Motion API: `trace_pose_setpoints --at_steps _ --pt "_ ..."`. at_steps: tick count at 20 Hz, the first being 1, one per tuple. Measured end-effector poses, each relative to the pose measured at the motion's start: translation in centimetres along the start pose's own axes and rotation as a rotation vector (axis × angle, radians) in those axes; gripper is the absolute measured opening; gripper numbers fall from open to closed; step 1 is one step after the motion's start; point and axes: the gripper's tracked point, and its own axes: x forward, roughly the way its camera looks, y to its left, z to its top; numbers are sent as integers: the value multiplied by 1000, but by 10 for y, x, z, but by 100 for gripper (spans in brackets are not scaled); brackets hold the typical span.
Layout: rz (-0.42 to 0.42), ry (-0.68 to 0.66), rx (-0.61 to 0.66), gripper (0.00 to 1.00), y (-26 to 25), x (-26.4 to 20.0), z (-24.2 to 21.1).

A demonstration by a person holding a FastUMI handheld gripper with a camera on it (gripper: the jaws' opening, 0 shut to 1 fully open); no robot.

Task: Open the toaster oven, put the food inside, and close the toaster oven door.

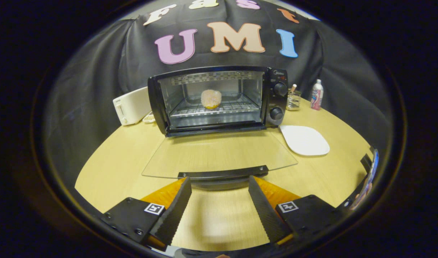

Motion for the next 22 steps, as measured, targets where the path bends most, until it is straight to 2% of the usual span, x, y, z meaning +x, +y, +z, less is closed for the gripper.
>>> trace_pose_setpoints --at_steps 7,15,22 --pt "24 -19 -27 98 1 2 5" --pt "5 43 -63 97 -3 6 -21" --pt "-16 71 -23 97 -15 9 -31"
